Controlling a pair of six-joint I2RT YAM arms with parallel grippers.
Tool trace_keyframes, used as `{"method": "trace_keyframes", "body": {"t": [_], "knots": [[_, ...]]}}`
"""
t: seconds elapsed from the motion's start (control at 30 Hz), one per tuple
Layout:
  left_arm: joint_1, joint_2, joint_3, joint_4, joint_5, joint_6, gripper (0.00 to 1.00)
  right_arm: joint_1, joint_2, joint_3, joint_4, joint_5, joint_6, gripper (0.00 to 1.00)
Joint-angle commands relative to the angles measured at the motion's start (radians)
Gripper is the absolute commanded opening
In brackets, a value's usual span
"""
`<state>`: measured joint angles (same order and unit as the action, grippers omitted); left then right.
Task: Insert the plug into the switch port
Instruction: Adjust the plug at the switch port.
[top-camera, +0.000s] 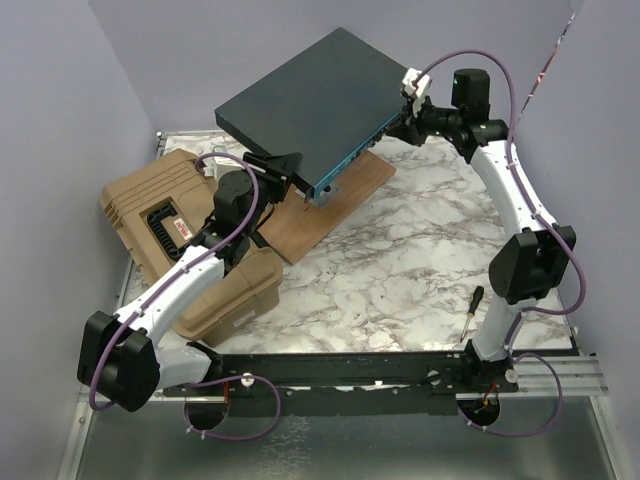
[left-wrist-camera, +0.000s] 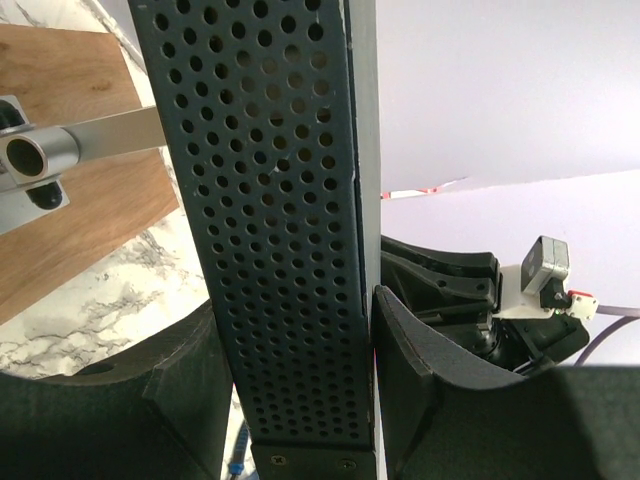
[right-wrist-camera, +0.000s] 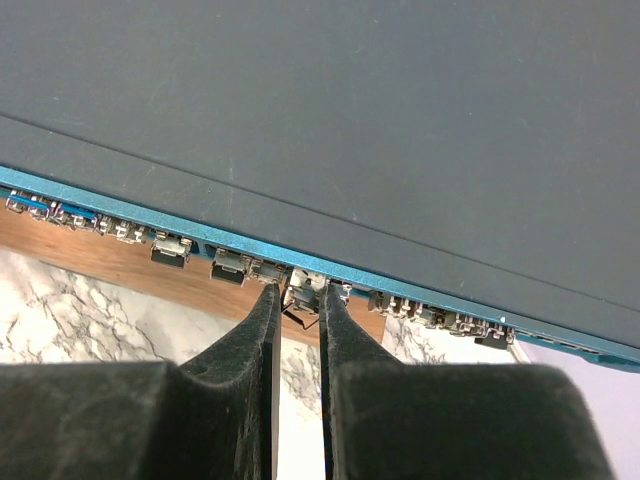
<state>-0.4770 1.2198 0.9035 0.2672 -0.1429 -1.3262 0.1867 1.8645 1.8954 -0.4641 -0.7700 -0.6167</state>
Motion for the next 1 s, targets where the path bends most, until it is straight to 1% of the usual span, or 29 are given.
{"method": "trace_keyframes", "body": {"t": [0.0,0.17,0.2,0.33,0.37,0.43,0.47,0.53,0.63,0.8,0.97], "knots": [[-0.034,-0.073,0.038,0.026,0.095,0.079,0.00,0.178,0.062,0.012,0.678,-0.010,0.030,0.00],[-0.034,-0.078,0.025,0.026,0.088,0.078,0.00,0.178,-0.040,-0.161,0.732,0.066,0.052,0.01],[-0.034,-0.079,0.022,0.027,0.086,0.078,0.00,0.178,-0.061,-0.196,0.744,0.085,0.057,0.02],[-0.034,-0.085,0.014,0.025,0.075,0.077,0.00,0.175,-0.141,-0.314,0.769,0.176,0.076,0.15],[-0.034,-0.087,0.011,0.024,0.069,0.076,0.00,0.175,-0.160,-0.335,0.771,0.196,0.083,0.20],[-0.034,-0.095,0.006,0.019,0.056,0.077,0.02,0.168,-0.200,-0.379,0.785,0.233,0.115,0.27],[-0.034,-0.100,0.004,0.016,0.050,0.078,0.05,0.160,-0.222,-0.400,0.792,0.245,0.134,0.32],[-0.032,-0.110,0.002,0.007,0.035,0.083,0.12,0.148,-0.264,-0.435,0.796,0.267,0.158,0.37],[-0.032,-0.126,0.000,-0.008,0.014,0.096,0.28,0.138,-0.330,-0.483,0.790,0.304,0.174,0.42],[-0.032,-0.153,-0.003,-0.024,-0.004,0.107,0.48,0.131,-0.437,-0.552,0.753,0.372,0.185,0.48],[-0.032,-0.195,-0.008,-0.052,-0.029,0.121,0.70,0.126,-0.550,-0.622,0.740,0.476,0.227,0.54]]}}
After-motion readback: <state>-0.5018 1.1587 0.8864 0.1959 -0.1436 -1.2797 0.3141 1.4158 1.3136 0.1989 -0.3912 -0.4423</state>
